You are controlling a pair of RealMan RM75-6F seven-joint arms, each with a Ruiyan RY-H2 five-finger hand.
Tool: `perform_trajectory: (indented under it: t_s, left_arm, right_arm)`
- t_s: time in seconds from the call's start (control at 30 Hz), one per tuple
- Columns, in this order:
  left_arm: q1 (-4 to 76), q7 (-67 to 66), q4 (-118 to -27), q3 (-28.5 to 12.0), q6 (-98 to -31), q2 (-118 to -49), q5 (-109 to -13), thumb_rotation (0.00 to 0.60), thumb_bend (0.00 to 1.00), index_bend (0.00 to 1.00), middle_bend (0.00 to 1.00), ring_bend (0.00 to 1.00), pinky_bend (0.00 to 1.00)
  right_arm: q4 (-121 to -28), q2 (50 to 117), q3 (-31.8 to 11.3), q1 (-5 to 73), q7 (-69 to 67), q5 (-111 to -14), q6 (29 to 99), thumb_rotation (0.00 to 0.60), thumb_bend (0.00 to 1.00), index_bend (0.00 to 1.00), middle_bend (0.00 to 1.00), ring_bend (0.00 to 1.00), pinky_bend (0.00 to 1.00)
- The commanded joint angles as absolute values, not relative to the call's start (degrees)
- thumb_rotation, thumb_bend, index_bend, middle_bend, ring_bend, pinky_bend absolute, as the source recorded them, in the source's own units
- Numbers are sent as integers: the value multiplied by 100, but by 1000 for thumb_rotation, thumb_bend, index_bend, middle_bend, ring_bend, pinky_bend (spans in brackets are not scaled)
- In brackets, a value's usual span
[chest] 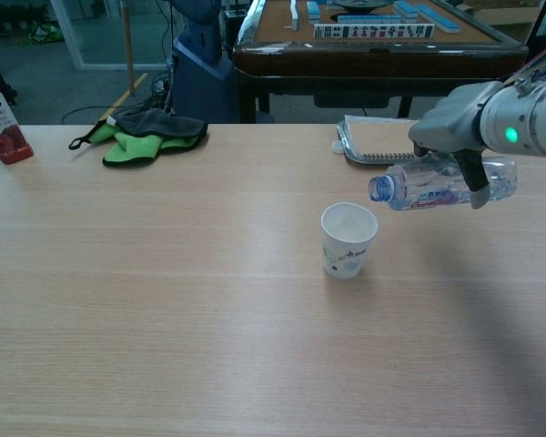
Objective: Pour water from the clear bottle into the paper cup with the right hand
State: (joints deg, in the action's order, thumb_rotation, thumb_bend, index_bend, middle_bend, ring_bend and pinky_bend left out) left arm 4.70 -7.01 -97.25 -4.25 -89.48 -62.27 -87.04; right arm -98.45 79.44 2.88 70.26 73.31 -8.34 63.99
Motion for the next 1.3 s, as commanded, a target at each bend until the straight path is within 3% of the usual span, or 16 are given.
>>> perform_trajectory:
  t_s: [0.03, 0.87, 1.3]
  left_arm:
    - [471, -702, -9724, -423, -8945, -6228, -8705, 600, 244, 496, 446, 329, 603]
    - [468, -724, -9732, -425, -8950, -6227, -8705, 600, 244, 496, 446, 330, 603]
    - [463, -738, -9746, -424, -8961, -6226, -8711, 600, 244, 496, 446, 329, 602]
  right_arm:
    - [-9886, 7933, 279, 7042, 7363, -811, 6437, 600, 19, 616, 571, 516, 568]
    - [-9983, 7930, 274, 7106, 7680, -591, 6617, 600, 26, 616, 573, 517, 568]
    - [-9865, 7961, 201, 6869, 7200, -826, 6350, 600, 27, 616, 575, 518, 568]
